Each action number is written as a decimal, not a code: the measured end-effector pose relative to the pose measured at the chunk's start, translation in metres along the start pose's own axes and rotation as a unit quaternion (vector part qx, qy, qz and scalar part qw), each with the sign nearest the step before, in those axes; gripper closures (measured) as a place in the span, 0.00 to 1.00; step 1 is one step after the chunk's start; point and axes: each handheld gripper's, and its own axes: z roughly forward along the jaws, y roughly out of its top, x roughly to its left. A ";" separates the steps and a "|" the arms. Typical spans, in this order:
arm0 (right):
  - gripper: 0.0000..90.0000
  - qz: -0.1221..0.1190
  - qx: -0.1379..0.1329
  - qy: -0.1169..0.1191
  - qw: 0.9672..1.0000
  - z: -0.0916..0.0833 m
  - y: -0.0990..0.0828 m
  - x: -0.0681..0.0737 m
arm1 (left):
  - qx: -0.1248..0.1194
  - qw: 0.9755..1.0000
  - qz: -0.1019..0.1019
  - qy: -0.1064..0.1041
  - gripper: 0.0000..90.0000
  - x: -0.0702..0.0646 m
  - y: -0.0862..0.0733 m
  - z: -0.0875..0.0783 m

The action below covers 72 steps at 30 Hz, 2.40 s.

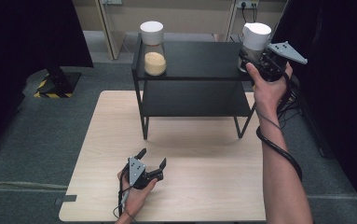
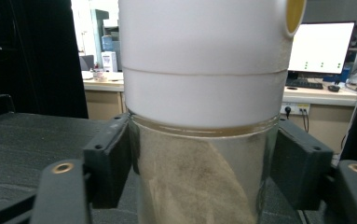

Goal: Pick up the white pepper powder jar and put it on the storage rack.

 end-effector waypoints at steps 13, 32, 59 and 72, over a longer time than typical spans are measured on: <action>0.11 0.010 0.006 0.013 1.000 -0.010 -0.001 -0.004 | -0.001 1.000 0.002 0.001 0.14 -0.001 0.000 0.000; 0.09 0.002 -0.009 0.032 0.999 -0.044 -0.018 -0.003 | -0.002 1.000 0.002 0.002 0.14 -0.002 -0.001 0.000; 0.08 -0.025 -0.016 0.059 0.998 -0.084 -0.054 0.002 | -0.002 1.000 0.003 0.003 0.14 -0.002 -0.001 0.000; 0.08 -0.044 -0.001 0.070 0.997 -0.097 -0.078 0.007 | -0.003 1.000 0.002 0.003 0.14 -0.002 -0.001 0.000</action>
